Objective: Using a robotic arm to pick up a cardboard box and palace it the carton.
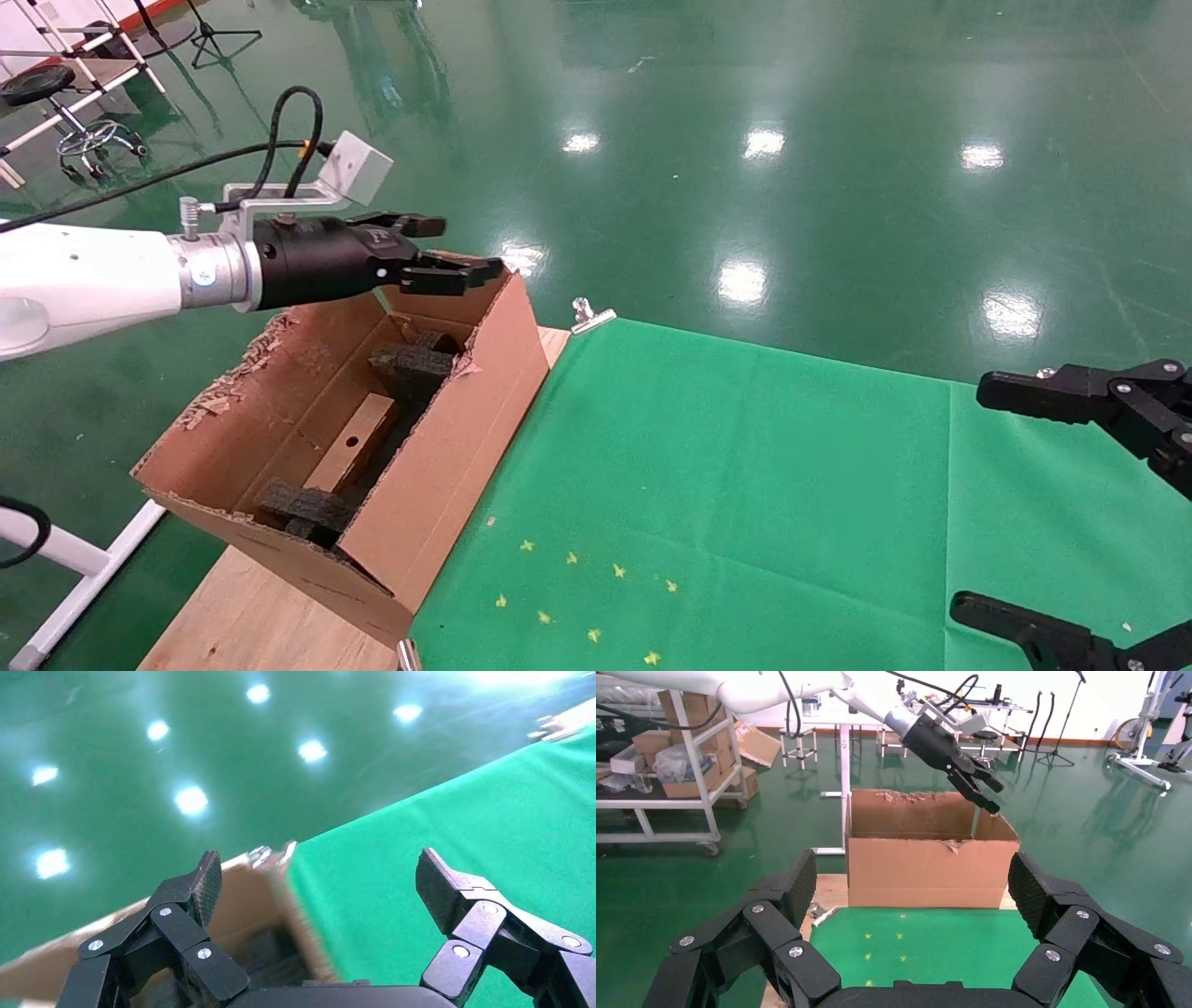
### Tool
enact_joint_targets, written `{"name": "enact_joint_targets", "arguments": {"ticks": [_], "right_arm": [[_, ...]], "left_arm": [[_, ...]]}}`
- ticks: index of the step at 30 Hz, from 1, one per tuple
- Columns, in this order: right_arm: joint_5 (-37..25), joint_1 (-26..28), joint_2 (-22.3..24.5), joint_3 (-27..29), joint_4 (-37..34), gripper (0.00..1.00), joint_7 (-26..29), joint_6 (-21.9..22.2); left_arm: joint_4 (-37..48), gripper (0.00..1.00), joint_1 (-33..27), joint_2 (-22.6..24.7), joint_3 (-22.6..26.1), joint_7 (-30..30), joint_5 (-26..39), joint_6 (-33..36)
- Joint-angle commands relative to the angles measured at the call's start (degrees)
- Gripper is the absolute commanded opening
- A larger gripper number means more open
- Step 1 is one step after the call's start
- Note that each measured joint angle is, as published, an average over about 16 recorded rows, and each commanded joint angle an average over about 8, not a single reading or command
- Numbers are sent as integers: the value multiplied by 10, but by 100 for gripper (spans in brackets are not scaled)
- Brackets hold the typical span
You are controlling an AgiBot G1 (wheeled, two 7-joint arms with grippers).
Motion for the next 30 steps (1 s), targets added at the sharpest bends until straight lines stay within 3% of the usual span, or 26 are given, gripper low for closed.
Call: {"name": "enact_joint_targets", "arguments": {"ticks": [1,30], "right_arm": [[0,0,0,0,0,100,0,0],[0,0,0,-1,0,100,0,0]], "left_arm": [[-18,100,12,-2,-6,5,-18,11],[-274,100,183,-38,-91,80,-284,169]]}}
